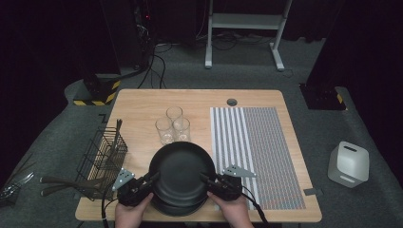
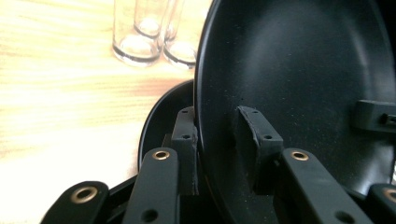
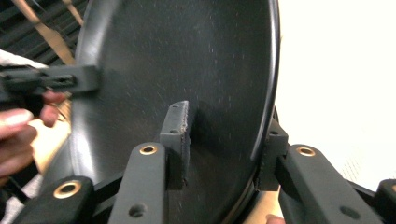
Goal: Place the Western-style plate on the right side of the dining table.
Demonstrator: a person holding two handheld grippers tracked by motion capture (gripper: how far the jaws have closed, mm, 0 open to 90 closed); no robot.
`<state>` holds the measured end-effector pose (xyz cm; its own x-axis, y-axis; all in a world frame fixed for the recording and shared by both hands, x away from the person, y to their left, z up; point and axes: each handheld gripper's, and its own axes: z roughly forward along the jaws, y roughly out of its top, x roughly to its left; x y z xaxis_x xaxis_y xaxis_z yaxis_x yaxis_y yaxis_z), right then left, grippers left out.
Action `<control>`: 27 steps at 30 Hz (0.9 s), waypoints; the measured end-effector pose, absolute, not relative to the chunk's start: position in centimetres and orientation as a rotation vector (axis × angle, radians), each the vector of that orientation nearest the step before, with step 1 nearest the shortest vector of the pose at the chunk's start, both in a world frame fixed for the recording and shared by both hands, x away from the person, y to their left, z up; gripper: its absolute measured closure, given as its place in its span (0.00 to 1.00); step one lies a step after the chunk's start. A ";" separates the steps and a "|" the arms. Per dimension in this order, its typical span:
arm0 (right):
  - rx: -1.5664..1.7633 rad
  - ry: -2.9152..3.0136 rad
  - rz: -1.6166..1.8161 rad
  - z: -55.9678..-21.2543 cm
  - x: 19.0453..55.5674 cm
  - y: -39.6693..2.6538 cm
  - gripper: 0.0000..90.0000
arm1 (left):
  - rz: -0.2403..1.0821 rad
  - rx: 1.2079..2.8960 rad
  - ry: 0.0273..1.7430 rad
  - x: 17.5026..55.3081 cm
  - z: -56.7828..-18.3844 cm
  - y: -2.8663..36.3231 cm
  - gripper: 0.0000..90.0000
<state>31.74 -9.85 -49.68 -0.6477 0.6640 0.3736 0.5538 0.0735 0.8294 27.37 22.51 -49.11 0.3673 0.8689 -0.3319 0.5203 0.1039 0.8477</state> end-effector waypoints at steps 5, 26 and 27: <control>1.222 2.218 1.735 -48.6 32.5 -10.0 0.75 | 0.433 1.507 1.277 27.7 -48.7 22.2 0.78; 1.203 2.215 1.879 -48.6 33.2 -11.6 0.84 | 0.404 1.475 1.278 29.3 -49.0 22.2 0.83; 1.203 2.211 1.882 -48.6 33.2 -11.6 0.84 | 0.407 1.476 1.272 29.3 -48.9 22.2 0.83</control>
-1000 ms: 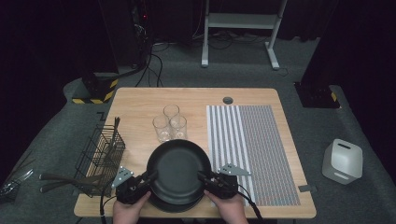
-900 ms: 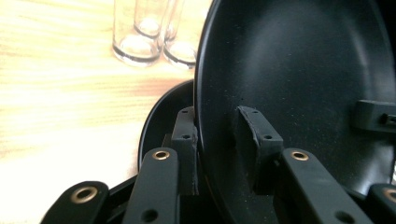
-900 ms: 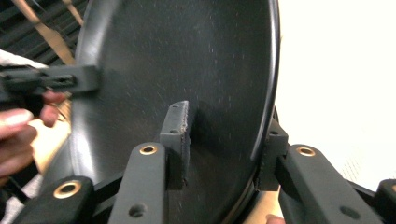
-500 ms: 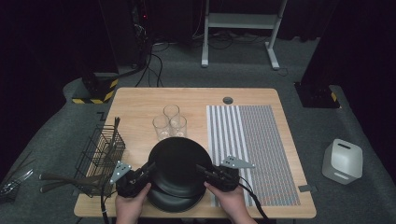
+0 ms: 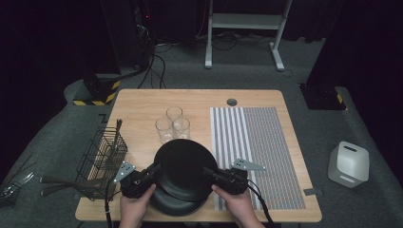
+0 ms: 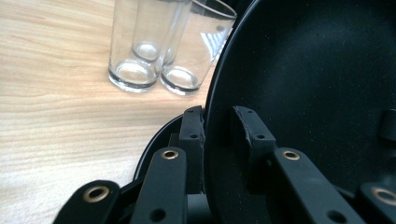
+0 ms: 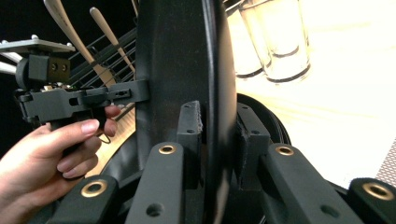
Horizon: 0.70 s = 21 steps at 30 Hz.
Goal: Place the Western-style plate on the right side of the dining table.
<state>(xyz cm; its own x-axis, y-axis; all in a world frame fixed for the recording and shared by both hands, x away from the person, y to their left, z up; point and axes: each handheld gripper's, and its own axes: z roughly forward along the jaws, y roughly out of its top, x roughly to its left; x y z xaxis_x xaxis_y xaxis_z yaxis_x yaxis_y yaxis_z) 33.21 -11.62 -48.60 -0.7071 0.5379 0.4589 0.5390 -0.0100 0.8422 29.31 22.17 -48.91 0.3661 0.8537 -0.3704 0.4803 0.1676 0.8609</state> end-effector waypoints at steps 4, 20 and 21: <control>-1.207 -2.210 -1.900 -48.4 33.1 -11.8 0.85 | 0.412 1.472 1.259 29.5 -48.7 22.1 0.83; -1.185 -2.190 -1.996 -45.9 33.5 -13.3 0.86 | 0.412 1.444 1.209 30.6 -46.8 20.7 0.83; -1.190 -2.189 -1.997 -45.7 33.5 -13.4 0.86 | 0.414 1.446 1.204 30.7 -46.7 20.6 0.83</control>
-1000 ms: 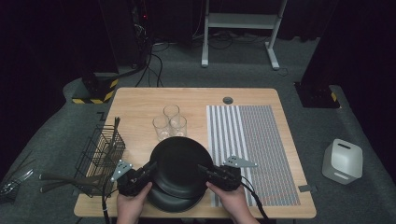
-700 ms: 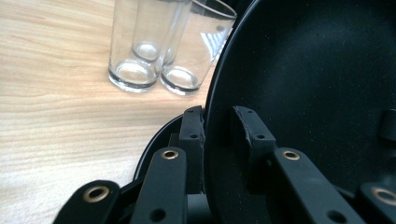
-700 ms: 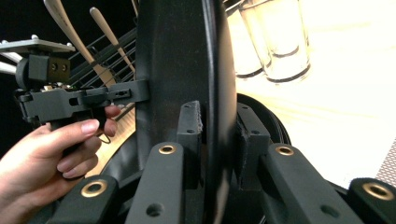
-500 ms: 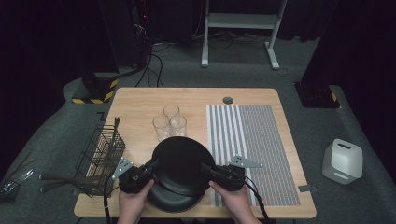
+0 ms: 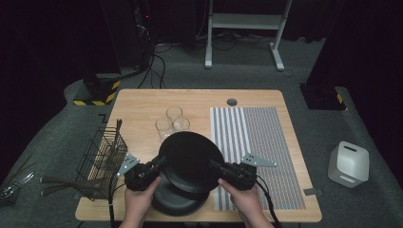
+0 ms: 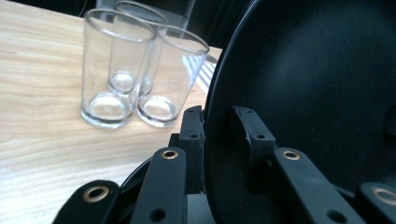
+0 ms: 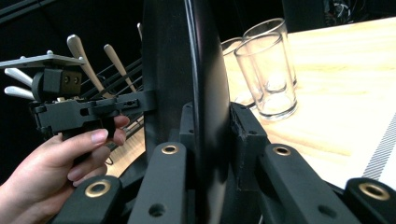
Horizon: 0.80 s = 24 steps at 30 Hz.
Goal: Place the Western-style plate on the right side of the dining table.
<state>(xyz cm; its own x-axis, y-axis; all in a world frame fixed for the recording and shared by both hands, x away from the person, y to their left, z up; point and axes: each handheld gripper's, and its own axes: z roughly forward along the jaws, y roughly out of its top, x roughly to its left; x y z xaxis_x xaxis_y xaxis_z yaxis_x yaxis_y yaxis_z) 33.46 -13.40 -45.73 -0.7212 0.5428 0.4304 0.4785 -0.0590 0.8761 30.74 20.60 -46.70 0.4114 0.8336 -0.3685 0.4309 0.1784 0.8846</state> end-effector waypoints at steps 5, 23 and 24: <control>1.145 2.104 1.924 -45.1 33.6 -14.1 0.86 | 0.410 1.449 1.186 31.3 -46.1 19.9 0.83; 1.157 2.066 1.907 -44.1 33.8 -16.5 0.86 | 0.385 1.472 1.154 32.7 -45.2 17.6 0.83; 1.157 2.064 1.903 -44.0 33.8 -16.7 0.86 | 0.385 1.473 1.152 32.8 -45.2 17.4 0.83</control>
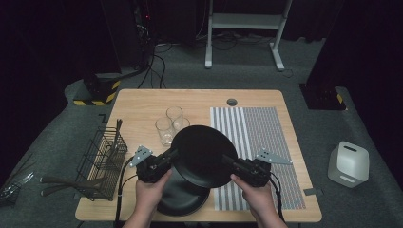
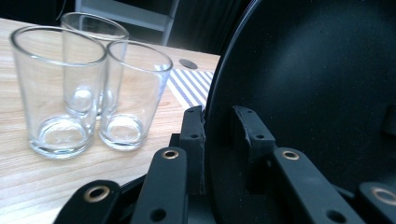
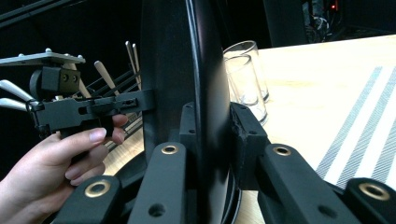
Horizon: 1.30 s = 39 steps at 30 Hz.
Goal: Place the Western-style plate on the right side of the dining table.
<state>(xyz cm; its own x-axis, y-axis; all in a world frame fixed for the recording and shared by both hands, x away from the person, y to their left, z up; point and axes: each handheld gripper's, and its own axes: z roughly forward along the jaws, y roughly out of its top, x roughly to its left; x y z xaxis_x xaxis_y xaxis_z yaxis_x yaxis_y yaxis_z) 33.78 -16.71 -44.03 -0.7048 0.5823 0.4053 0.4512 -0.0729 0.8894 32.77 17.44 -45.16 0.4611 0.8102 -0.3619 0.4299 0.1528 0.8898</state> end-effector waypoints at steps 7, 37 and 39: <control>1.177 2.040 1.899 -44.0 33.8 -17.9 0.86 | 0.370 1.485 1.138 33.5 -45.1 16.2 0.83; 1.288 1.967 1.829 -44.6 34.9 -23.2 0.86 | 0.290 1.542 1.073 38.3 -46.0 10.6 0.83; 1.293 1.965 1.821 -44.6 35.1 -23.5 0.86 | 0.283 1.547 1.074 38.8 -46.1 10.3 0.83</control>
